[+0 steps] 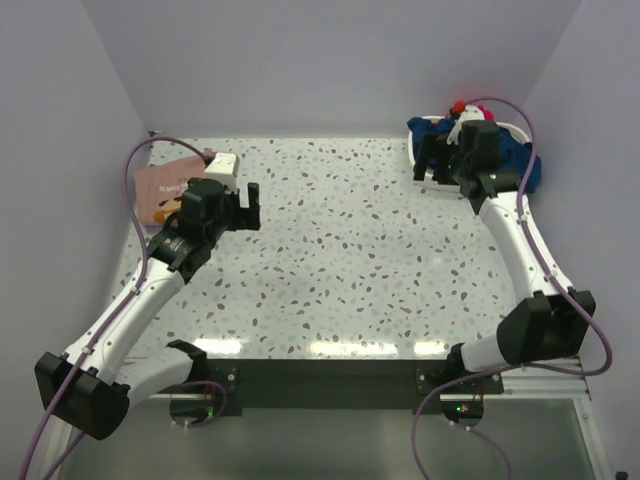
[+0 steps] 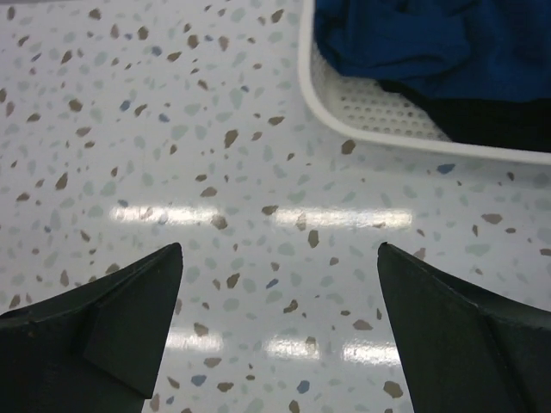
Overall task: Fold and stack the t-shirts
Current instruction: Grab the tshirt from the pile, then move the tshirt to the center of the board, then flatten the tshirt out
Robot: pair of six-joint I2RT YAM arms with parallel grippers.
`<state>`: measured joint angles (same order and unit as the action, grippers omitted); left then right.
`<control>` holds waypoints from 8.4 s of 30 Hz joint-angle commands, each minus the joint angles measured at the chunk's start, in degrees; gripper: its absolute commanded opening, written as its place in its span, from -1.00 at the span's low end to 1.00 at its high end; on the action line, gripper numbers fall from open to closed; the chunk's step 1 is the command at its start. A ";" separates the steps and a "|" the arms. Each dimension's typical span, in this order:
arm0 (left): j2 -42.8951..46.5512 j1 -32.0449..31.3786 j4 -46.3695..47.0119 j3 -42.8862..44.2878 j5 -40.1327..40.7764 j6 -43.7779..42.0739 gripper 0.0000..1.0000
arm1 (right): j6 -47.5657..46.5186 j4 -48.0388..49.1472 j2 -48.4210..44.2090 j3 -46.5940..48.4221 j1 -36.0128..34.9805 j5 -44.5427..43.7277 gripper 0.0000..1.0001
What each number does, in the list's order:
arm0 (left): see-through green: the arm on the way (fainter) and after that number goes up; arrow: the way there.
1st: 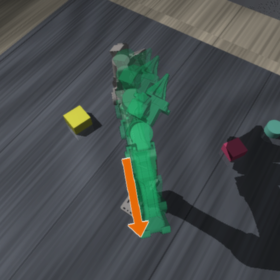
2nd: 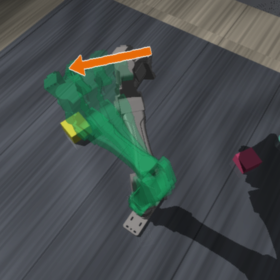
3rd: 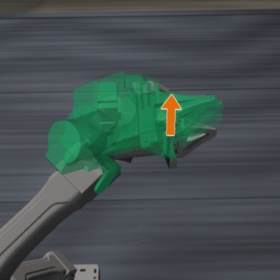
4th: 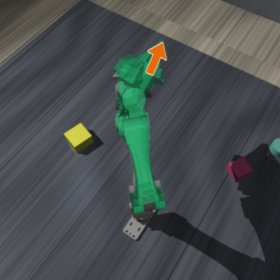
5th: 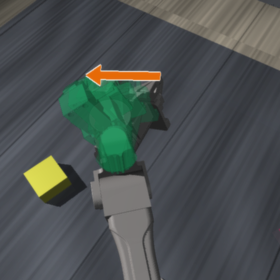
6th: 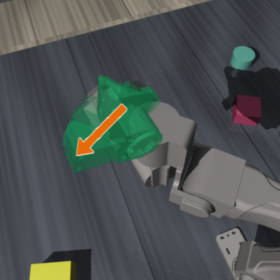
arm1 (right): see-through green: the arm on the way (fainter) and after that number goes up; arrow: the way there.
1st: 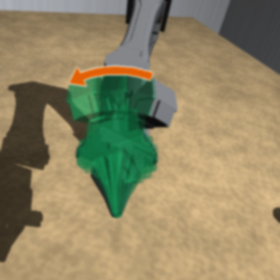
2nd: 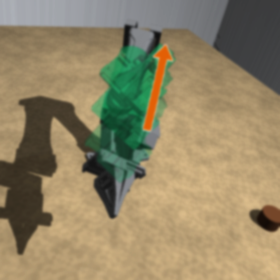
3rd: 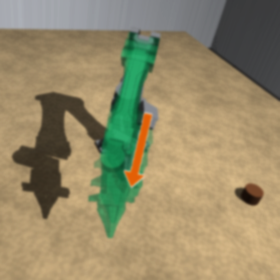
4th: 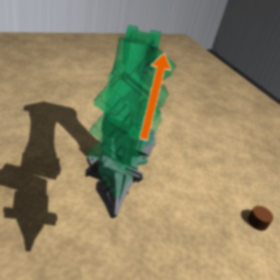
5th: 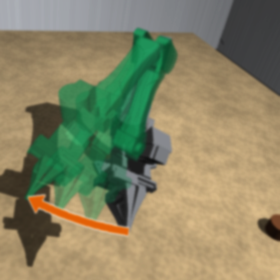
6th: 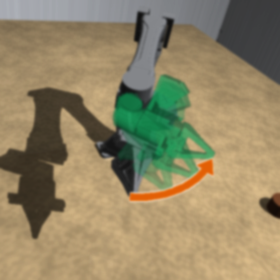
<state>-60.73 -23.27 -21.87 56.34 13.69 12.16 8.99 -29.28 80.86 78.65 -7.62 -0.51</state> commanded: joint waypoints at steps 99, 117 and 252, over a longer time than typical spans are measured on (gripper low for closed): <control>2.02 2.61 2.18 -2.37 -6.04 -0.65 1.00 | -1.70 38.43 -12.48 9.23 -5.38 -21.20 -1.00; 2.46 2.00 3.15 -4.30 -5.61 6.37 1.00 | 2.96 22.86 -14.15 -4.52 -28.86 -32.78 -0.31; -19.80 -2.75 4.40 -3.96 0.01 12.10 -1.00 | 10.08 -10.17 -14.23 -28.92 -13.30 0.87 -1.00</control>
<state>-87.26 -26.28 -13.37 48.23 9.37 25.91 21.43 -31.51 71.55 44.10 -20.95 1.21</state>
